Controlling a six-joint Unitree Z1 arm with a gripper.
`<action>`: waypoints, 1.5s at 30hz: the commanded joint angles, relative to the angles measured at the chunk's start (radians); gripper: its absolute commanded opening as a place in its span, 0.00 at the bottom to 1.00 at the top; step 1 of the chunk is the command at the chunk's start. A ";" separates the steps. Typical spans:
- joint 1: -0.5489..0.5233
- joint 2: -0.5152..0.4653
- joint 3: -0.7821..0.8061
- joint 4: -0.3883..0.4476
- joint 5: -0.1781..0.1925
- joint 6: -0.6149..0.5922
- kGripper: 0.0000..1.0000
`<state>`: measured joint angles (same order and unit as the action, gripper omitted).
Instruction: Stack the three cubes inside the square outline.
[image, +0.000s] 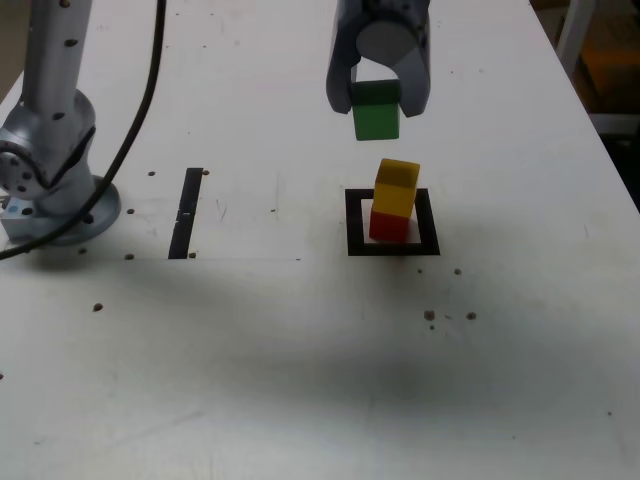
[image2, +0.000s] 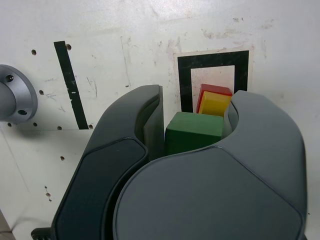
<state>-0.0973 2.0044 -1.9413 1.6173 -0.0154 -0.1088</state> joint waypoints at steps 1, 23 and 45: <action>-0.008 0.010 -0.003 0.021 -0.004 0.003 0.03; -0.041 0.098 -0.085 0.021 0.038 0.017 0.03; -0.041 0.125 -0.061 0.021 0.072 0.075 0.09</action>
<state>-0.1381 2.1360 -2.0036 1.6172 0.0561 -0.0343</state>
